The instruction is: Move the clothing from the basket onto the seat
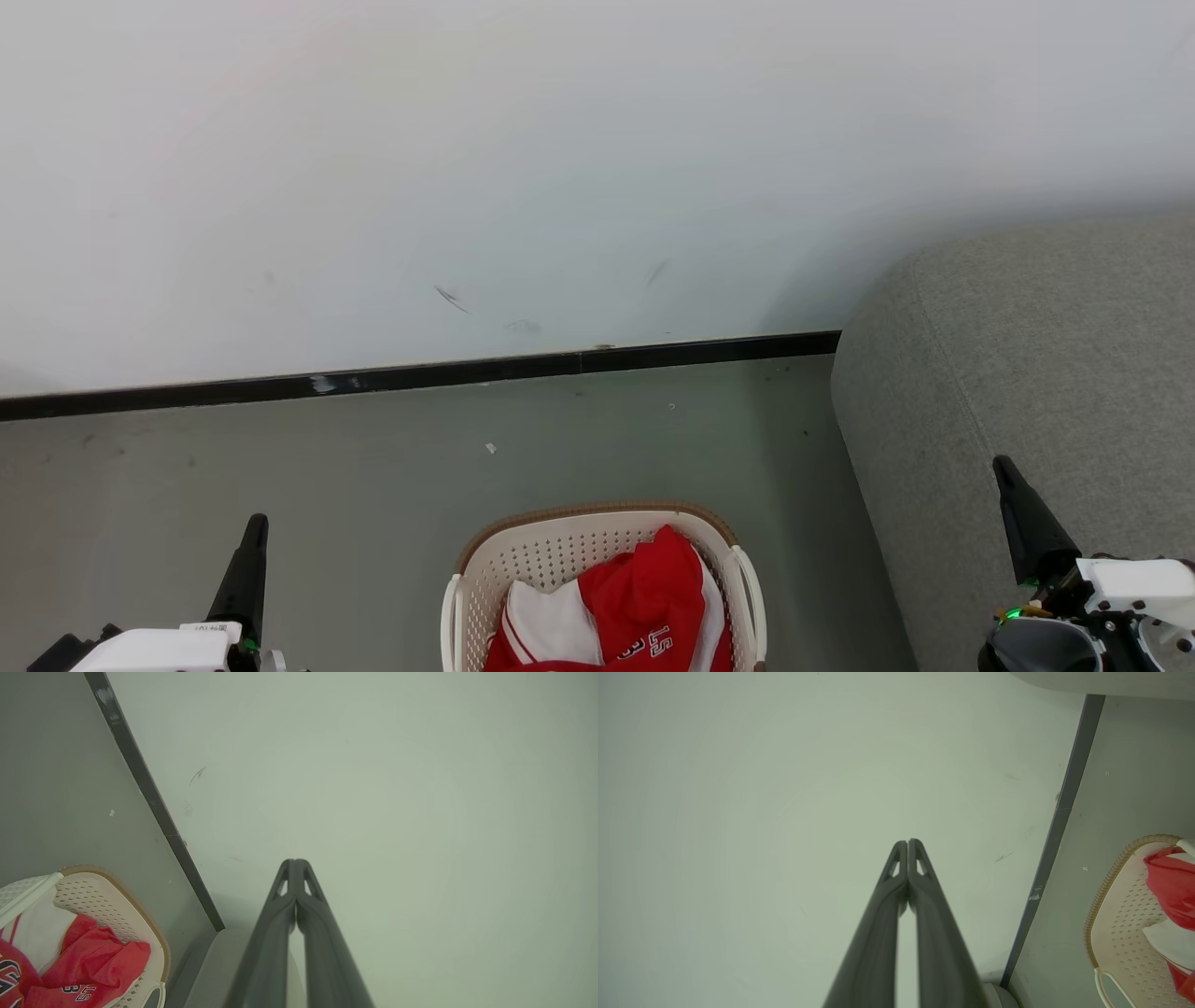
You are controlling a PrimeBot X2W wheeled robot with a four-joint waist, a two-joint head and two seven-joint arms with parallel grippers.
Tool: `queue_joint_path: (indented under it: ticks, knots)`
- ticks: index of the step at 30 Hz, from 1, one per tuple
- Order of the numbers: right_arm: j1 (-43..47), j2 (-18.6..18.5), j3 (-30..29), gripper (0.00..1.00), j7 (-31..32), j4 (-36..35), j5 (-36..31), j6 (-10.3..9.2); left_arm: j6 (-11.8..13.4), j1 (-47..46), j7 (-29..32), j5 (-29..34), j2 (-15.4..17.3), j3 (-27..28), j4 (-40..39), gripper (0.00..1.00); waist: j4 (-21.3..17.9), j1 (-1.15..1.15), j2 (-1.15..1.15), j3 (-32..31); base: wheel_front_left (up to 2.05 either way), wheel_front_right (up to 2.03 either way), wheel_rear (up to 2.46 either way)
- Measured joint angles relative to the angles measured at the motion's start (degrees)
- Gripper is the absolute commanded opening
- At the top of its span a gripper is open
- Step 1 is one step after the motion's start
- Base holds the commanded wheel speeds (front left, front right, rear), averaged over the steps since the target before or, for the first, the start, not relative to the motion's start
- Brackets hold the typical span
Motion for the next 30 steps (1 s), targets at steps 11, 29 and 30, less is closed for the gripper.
queue_joint_path:
  ticks: [11, 29, 30]
  knots:
    - [0.0, 0.2, 0.0, 0.0, 0.1, 0.0, 0.0, 0.0, 0.0, 0.0, 0.0, 0.0, 0.0, 0.0, 0.0, 0.0, 0.0, 0.0, 0.0, 0.0, 0.0, 0.0, 0.0]
    - [0.0, 0.2, -0.1, 0.0, 0.1, 0.0, 0.0, 0.0, 0.0, 0.0, 0.0, 0.0, 0.0, 0.1, 0.0, 0.0, 0.0, 0.0, 0.0, 0.0, 0.0, 0.0, 0.0]
    - [0.0, 0.2, -0.1, 0.0, 0.1, 0.0, 0.0, 0.0, 0.0, 0.0, 0.0, 0.0, 0.0, 0.1, 0.0, 0.0, 0.0, 0.0, 0.0, 0.0, 0.0, 0.0, 0.0]
